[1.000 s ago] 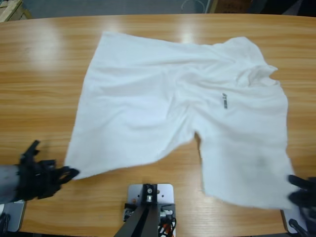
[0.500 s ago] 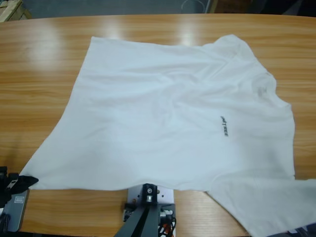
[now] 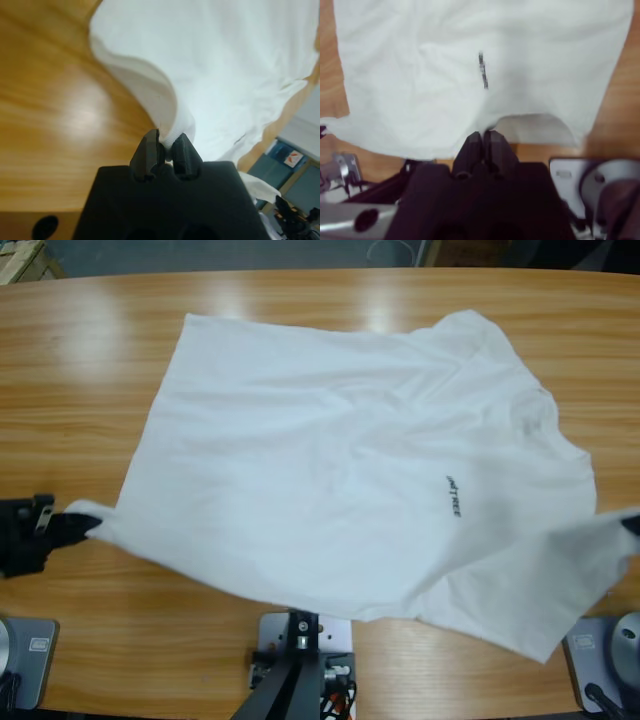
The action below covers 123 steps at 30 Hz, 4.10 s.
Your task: Fold clothes
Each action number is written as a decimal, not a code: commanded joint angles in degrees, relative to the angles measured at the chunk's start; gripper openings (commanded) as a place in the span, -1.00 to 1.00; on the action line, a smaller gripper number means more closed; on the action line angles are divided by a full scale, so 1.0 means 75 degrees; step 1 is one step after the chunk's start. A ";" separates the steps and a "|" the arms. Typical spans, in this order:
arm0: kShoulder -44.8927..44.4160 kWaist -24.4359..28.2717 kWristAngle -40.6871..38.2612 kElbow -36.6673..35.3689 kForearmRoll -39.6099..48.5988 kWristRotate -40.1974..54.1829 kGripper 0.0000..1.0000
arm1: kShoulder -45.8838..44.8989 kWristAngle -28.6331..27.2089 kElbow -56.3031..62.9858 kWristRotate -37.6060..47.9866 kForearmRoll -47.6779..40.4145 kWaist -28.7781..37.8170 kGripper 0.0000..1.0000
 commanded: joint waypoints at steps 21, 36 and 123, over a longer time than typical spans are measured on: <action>0.2752 0.2385 -0.0787 -0.1348 -0.0816 0.2184 -1.00 | 0.3035 0.2078 -0.1185 -0.6630 -0.1464 -0.6389 -1.00; 0.3933 0.3008 -0.1036 -0.1474 -0.1859 0.2590 -1.00 | 0.3656 0.2209 -0.0707 -0.6506 -0.1342 -0.6682 -1.00; 0.4135 0.0123 0.0893 -0.1074 -0.1519 0.7589 0.74 | 0.5552 0.1623 -0.0198 -0.6532 -0.2350 -0.2111 -1.00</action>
